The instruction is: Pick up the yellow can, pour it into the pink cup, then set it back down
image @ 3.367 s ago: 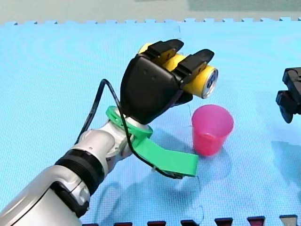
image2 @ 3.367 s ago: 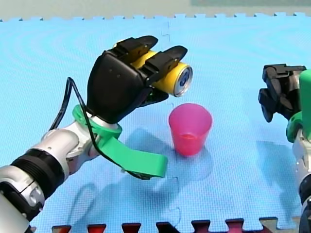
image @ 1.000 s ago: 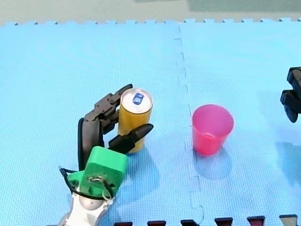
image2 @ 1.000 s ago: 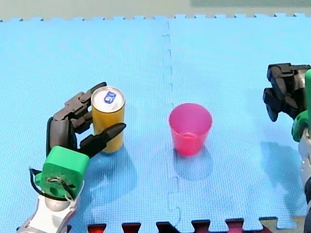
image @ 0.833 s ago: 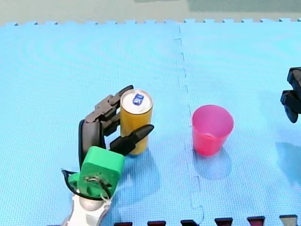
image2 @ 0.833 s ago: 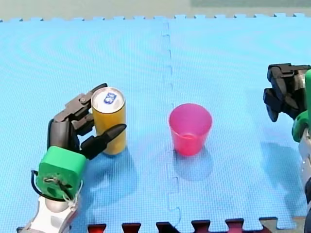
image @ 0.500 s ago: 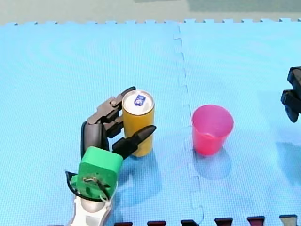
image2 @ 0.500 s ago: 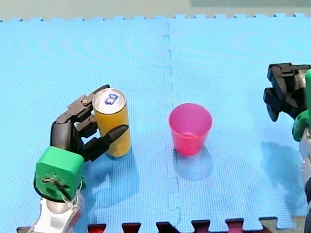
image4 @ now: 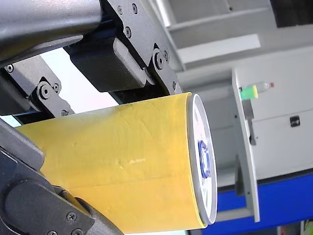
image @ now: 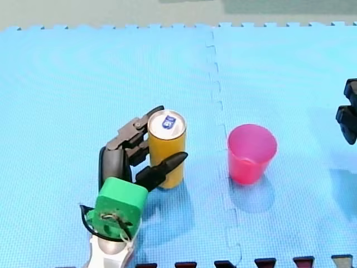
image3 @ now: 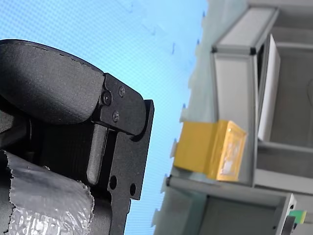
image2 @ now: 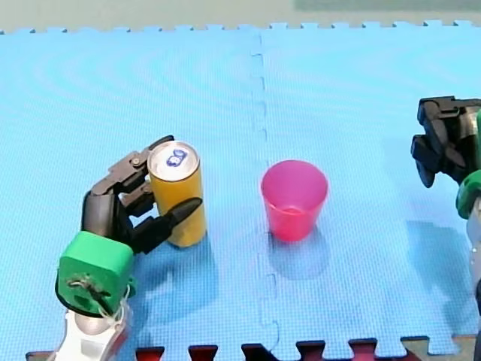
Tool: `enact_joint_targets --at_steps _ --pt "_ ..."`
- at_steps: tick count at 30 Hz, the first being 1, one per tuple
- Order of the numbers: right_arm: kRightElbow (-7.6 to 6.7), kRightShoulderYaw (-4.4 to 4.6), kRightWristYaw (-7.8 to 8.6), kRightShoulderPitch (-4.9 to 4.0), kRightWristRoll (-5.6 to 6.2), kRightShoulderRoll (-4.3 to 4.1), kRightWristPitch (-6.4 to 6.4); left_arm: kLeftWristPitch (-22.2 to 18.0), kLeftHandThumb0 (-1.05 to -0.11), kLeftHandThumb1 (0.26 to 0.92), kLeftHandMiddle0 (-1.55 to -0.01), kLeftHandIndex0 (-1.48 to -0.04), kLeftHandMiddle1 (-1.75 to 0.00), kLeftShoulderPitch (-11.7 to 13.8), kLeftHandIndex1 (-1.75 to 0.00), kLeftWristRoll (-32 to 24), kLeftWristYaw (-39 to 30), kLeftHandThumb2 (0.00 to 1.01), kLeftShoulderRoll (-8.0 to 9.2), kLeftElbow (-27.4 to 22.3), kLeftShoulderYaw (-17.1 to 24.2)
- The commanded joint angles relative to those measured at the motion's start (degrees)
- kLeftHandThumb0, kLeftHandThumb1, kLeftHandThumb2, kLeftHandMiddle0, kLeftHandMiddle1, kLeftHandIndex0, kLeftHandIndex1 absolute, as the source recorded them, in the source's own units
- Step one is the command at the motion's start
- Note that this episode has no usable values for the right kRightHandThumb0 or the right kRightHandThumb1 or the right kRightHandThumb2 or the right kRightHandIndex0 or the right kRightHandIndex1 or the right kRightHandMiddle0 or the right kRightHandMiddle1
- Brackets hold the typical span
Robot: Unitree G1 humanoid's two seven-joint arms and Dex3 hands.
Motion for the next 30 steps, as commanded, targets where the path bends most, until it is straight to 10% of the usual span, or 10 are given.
enact_joint_targets --at_steps 1,20,30 --pt "-0.17 -0.14 -0.02 -0.09 0.12 -0.39 -0.06 -0.9 -0.332 0.839 -1.29 -1.14 0.00 -0.7 0.00 5.2 6.0 0.00 1.71 0.6 -2.2" --pt "-0.50 -0.35 0.20 -0.04 0.46 -0.54 0.24 0.1 -0.340 0.851 -1.26 -1.15 0.00 -1.9 0.00 18.0 26.1 0.00 4.08 7.8 -10.9" --pt "-0.58 -0.45 0.32 -0.24 0.60 -0.82 0.60 -6.0 -0.526 0.835 -1.01 -0.84 0.00 -1.3 0.00 3.9 10.3 0.00 1.59 10.8 -5.0"
